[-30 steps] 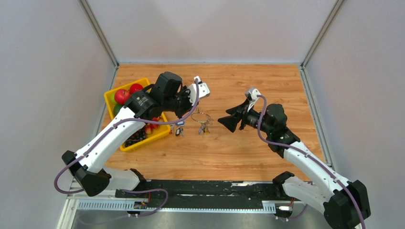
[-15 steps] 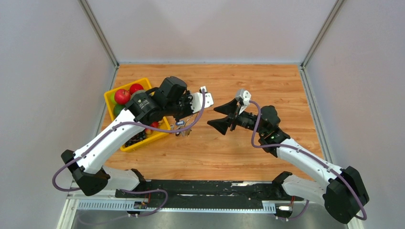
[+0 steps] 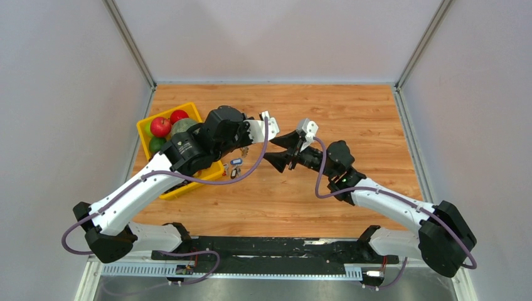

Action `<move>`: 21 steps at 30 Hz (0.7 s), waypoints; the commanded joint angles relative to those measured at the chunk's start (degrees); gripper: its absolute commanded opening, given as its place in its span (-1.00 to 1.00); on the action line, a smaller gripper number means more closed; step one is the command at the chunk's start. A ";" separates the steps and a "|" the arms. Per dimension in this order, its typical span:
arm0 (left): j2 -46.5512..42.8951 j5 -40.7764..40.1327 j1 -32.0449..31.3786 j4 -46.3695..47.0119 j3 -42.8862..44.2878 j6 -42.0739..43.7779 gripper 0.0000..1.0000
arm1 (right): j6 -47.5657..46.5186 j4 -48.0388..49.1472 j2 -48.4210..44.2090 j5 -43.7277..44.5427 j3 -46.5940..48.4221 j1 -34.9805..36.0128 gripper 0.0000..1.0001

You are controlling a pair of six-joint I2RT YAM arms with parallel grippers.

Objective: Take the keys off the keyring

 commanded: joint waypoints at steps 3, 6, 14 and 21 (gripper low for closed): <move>-0.92 -3.28 -1.58 2.88 1.78 0.38 -1.00 | -0.64 5.87 4.93 1.45 4.10 0.26 0.24; -0.06 -5.16 -2.49 1.10 2.69 -0.59 -1.00 | 0.51 8.43 6.16 -0.02 4.31 0.34 0.47; 3.23 -7.86 -4.74 -3.60 6.39 -5.74 -1.00 | -0.67 11.51 9.64 2.81 6.69 2.99 0.50; 3.83 -7.82 -7.06 -5.21 7.85 -7.94 -1.00 | -4.39 14.66 13.44 10.33 8.72 4.50 0.35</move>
